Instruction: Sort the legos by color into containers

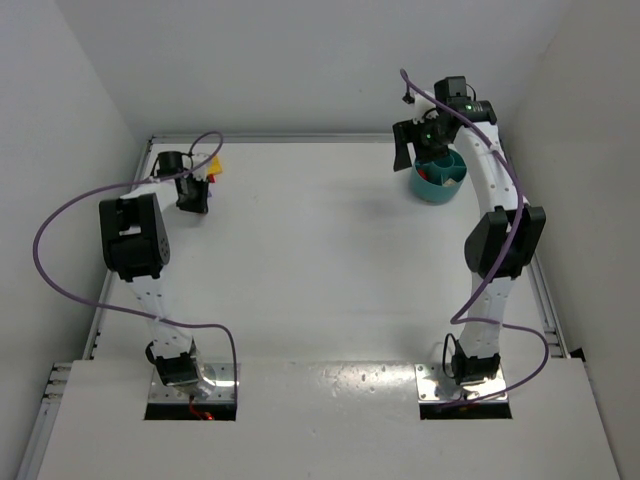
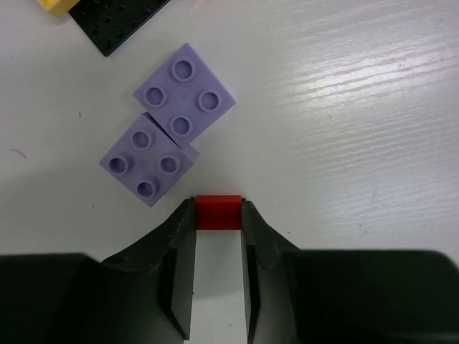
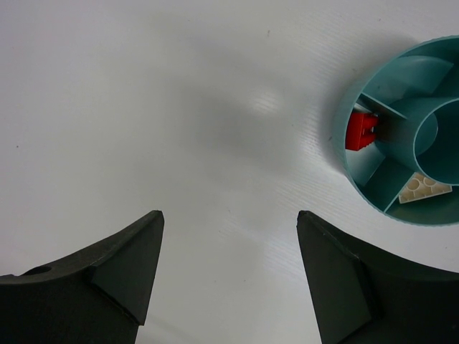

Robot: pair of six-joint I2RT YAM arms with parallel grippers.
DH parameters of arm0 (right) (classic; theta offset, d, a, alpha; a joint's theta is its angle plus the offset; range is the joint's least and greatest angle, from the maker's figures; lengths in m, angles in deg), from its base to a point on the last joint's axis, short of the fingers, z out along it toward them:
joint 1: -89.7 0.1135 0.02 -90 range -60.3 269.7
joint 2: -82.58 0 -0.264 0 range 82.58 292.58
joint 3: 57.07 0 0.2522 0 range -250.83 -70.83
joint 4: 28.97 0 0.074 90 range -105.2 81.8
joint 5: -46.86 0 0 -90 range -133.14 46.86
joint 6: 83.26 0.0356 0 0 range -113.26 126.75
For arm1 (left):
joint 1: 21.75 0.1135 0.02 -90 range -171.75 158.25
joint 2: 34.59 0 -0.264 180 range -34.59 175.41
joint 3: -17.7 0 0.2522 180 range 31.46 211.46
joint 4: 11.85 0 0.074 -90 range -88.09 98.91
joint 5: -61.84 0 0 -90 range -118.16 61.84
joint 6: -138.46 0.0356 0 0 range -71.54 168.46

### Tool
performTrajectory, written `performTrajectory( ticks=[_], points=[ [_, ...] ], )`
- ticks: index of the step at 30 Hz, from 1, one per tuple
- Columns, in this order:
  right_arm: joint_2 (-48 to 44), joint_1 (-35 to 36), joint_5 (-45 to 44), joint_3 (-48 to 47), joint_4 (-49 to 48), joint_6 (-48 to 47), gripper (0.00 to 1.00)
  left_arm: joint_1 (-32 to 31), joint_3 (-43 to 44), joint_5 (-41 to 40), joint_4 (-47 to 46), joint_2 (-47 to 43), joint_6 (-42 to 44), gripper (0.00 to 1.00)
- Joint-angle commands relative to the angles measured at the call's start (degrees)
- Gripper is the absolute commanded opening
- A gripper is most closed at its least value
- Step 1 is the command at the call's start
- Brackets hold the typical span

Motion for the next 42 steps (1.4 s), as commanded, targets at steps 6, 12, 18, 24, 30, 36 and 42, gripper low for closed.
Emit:
performTrajectory(
  ticks=[6, 12, 18, 24, 30, 36, 42],
  points=[
    [-2.06, 0.79, 6.56, 4.59, -2.79, 2.32, 0.74, 0.84, -2.74, 3.97, 6.08, 1.71, -0.05, 0.16],
    [-6.8, 1.31, 28.16, 20.48, -13.06, 12.06, 0.72, 0.84, -9.06, 25.88, 6.08, -11.7, 0.56, 0.16],
    [-7.42, 2.98, 49.36, 34.13, -31.77, 30.92, 0.7, -4.16, -15.74, 40.09, 6.08, -25.71, -3.11, 0.16],
    [-8.56, 7.1, 56.39, 41.7, -50.83, 48.95, 0.68, -11.46, -19.09, 44.06, 2.66, -35.55, -10.5, 0.16],
    [-8.04, 11.41, 63.07, 46.45, -77.17, 71.11, 0.7, -17.34, -20.4, 45.03, 1.34, -39.87, -9.37, 0.16],
    [-7.51, 13.79, 63.7, 46.45, -79.0, 77.38, 0.73, -21.48, -28.99, 44.16, -9.61, -48.89, -11.39, 0.15],
    [-5.5, 16.96, 63.7, 48.2, -84.09, 83.62, 0.73, -24.21, -31.48, 40.99, -15.01, -52.35, -14.64, 0.14]
  ],
)
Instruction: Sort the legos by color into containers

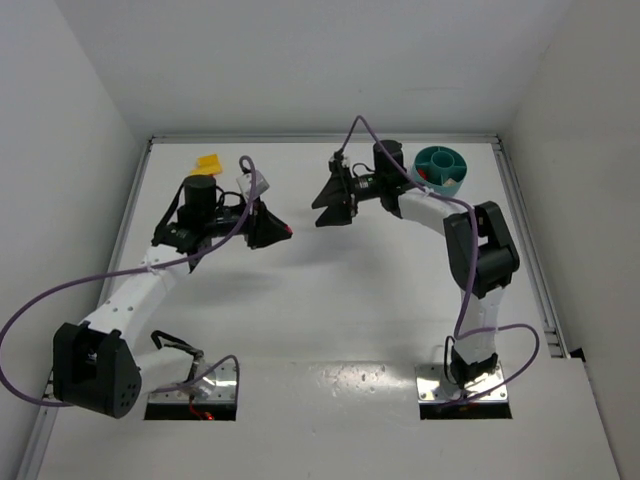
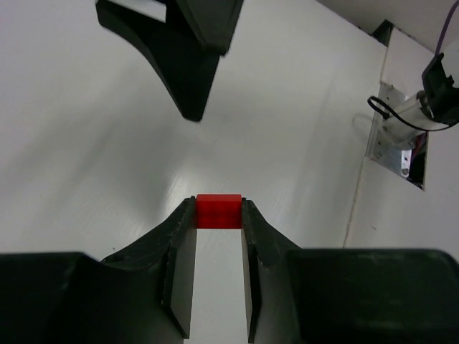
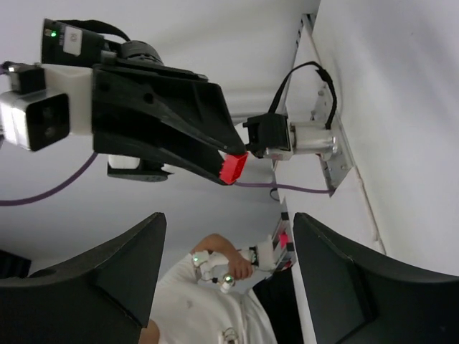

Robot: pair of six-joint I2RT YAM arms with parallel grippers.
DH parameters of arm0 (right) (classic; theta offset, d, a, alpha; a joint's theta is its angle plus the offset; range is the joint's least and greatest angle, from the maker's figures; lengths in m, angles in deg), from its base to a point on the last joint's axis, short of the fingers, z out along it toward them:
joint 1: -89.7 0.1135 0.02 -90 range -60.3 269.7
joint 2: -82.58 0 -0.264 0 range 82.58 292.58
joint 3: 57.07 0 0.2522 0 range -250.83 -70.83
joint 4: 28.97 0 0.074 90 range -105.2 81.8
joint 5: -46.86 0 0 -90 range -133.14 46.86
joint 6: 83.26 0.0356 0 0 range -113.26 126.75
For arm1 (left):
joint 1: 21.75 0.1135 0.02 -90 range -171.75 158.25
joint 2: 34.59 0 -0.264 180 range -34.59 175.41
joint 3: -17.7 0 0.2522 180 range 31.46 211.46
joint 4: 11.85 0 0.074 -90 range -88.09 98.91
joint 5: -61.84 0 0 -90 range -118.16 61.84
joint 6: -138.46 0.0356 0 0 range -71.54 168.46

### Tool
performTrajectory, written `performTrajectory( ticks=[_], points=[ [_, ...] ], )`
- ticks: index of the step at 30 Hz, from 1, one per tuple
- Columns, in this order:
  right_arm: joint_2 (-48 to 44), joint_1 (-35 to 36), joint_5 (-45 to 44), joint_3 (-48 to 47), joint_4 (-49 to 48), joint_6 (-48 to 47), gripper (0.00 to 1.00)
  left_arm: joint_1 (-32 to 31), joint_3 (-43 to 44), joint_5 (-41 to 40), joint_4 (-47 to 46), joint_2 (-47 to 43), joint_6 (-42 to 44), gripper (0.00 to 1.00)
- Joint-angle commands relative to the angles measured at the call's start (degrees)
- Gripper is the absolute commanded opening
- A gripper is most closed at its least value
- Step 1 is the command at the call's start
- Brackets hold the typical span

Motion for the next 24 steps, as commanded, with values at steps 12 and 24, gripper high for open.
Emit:
performTrajectory(
  ticks=[12, 24],
  points=[
    [0.24, 5.66, 1.76, -0.32, -5.41, 2.24, 0.6, -2.98, 1.9, -7.04, -5.43, 0.48, 0.37, 0.13],
    [1.82, 6.71, 0.18, -2.16, -1.01, -2.42, 0.54, -5.26, 2.95, -8.19, -2.27, 1.01, 2.14, 0.13]
  ],
)
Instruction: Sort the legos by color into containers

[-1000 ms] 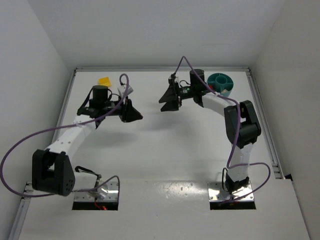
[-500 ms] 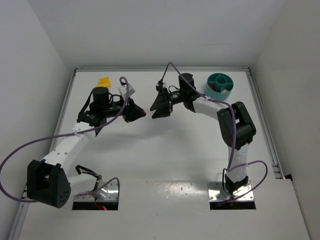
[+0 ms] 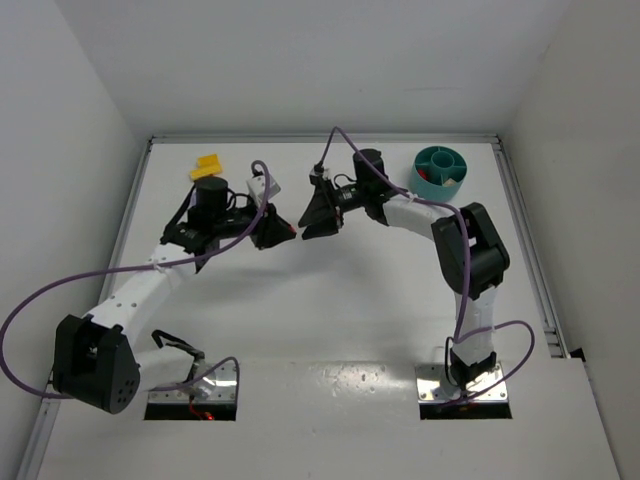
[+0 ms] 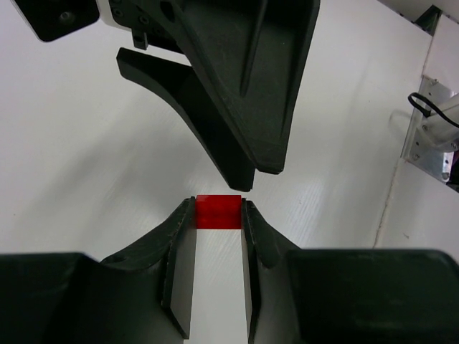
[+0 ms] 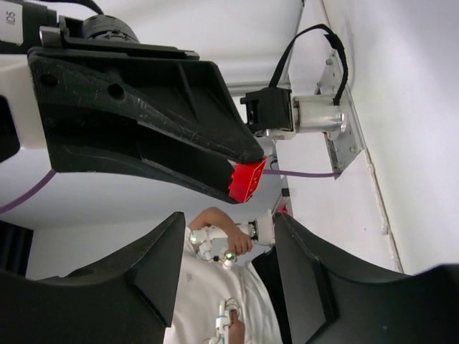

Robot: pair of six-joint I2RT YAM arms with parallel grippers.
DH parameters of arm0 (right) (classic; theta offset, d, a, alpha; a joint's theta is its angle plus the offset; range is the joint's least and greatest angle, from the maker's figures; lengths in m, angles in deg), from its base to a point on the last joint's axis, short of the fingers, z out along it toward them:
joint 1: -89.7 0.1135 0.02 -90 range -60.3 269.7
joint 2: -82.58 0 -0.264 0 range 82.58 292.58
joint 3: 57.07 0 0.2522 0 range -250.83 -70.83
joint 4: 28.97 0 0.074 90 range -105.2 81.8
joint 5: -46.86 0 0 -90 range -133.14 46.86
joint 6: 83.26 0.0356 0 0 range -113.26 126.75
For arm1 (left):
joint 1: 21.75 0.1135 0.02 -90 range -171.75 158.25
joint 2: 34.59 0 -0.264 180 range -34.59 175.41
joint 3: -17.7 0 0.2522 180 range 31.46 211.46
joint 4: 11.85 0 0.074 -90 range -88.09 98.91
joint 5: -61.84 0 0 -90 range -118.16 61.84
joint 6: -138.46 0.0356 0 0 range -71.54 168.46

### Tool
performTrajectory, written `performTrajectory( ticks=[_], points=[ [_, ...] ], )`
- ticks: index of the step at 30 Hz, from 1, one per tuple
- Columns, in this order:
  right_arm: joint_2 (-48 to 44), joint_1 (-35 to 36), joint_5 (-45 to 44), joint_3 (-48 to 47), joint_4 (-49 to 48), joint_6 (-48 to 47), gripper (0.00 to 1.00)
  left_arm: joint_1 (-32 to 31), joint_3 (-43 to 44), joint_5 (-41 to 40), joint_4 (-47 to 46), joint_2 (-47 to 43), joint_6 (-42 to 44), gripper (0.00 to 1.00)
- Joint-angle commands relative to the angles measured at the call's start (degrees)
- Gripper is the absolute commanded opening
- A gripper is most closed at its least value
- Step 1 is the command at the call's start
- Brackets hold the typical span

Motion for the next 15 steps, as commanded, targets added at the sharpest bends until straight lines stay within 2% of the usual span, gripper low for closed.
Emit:
performTrajectory(
  ticks=[1, 12, 15],
  points=[
    [0.51, 0.48, -0.63, -2.32, 0.19, -2.33, 0.53, -1.01, 2.82, 0.14, -0.28, 0.02, 1.05, 0.13],
    [1.57, 1.53, -0.63, -3.37, 0.72, -3.56, 0.49, -2.59, 3.35, 0.14, 0.25, 0.55, 1.58, 0.13],
    [1.57, 1.54, -0.63, -3.37, 1.24, -3.57, 0.44, -3.2, 3.35, 0.14, 0.25, 0.55, 1.58, 0.13]
  ],
)
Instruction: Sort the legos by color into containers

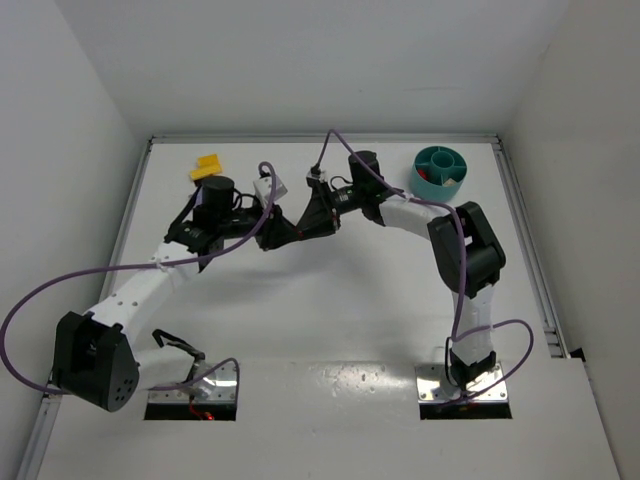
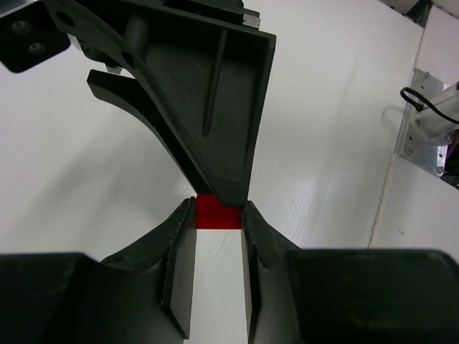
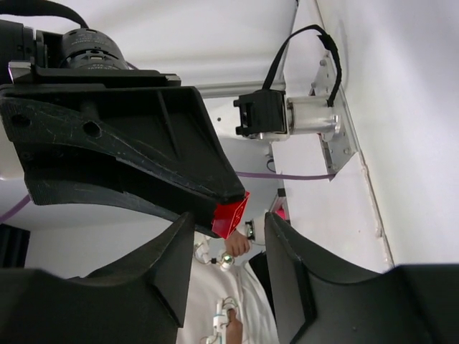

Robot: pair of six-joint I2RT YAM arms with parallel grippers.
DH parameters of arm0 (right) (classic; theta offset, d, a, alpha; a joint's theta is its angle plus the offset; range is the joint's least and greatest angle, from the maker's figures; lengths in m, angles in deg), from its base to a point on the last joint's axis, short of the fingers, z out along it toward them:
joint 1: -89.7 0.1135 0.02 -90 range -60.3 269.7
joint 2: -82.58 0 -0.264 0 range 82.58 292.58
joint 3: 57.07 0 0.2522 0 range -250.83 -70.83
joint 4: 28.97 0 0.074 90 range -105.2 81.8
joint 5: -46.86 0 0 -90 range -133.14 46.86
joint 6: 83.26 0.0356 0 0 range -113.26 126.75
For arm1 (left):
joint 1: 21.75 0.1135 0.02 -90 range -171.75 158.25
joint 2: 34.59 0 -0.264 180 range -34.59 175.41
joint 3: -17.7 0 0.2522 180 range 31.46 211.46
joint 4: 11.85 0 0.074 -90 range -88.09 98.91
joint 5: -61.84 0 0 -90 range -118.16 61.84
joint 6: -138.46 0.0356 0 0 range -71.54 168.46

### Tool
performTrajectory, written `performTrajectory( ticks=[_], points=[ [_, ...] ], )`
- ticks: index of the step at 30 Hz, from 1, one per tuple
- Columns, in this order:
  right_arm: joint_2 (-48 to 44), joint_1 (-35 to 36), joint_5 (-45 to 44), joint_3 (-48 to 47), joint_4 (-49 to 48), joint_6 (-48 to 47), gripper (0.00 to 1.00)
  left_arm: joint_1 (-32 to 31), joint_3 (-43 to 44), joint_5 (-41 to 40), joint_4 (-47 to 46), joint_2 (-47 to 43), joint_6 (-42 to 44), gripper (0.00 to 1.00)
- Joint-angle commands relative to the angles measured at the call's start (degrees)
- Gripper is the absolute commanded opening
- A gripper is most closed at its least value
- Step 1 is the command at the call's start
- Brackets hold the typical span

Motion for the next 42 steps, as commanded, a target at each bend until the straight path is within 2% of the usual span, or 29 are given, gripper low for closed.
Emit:
performTrajectory(
  ticks=[1, 7, 18, 19, 21, 31, 32, 35, 36, 37, 40, 42],
  points=[
    [0.12, 0.66, 0.26, -2.39, -0.63, -2.01, 0.43, -0.86, 2.13, 0.73, -0.52, -0.11, 1.07, 0.13],
    [0.12, 1.71, 0.26, -2.92, -0.02, -2.63, 0.36, -0.86, 2.13, 0.2, -0.52, 0.42, 1.6, 0.13],
    [0.12, 2.95, 0.26, -2.92, 1.21, -4.3, 0.3, -0.86, 2.13, -0.42, -0.52, 0.42, 1.6, 0.13],
    [0.12, 2.95, 0.26, -2.92, 1.21, -4.3, 0.27, -0.86, 2.13, -0.42, -0.52, 0.42, 1.6, 0.13],
    [0.12, 3.47, 0.26, -2.92, 1.74, -4.3, 0.27, -0.86, 2.13, -0.42, -0.52, 0.42, 1.6, 0.13],
    [0.65, 3.48, 0.79, -2.92, 1.74, -4.3, 0.11, -0.86, 3.18, 0.2, 0.01, 0.42, 1.6, 0.13],
    [0.65, 3.48, 0.79, -2.92, 1.74, -4.3, 0.07, -0.86, 3.18, 0.2, 0.01, 0.42, 1.6, 0.13],
    [0.65, 3.48, 0.79, -2.92, 1.21, -4.3, 0.0, -0.86, 3.18, -0.32, 0.01, 0.42, 1.6, 0.27],
    [0.65, 3.48, 0.79, -2.92, 1.21, -4.3, 0.0, -0.86, 3.18, -1.11, 0.01, 0.42, 1.6, 0.31],
    [0.65, 3.48, 0.79, -2.92, 1.21, -4.3, 0.0, -0.86, 3.18, -1.64, 0.01, 0.42, 1.6, 0.4],
    [0.04, 2.78, 0.79, -2.39, 1.21, -4.82, 0.0, -0.86, 3.71, -2.17, 1.41, 0.42, 2.12, 0.54],
    [-0.49, 2.25, 0.79, -2.39, 1.21, -5.44, 0.0, -0.86, 3.71, -2.17, 2.2, -0.1, 2.65, 0.59]
  ],
)
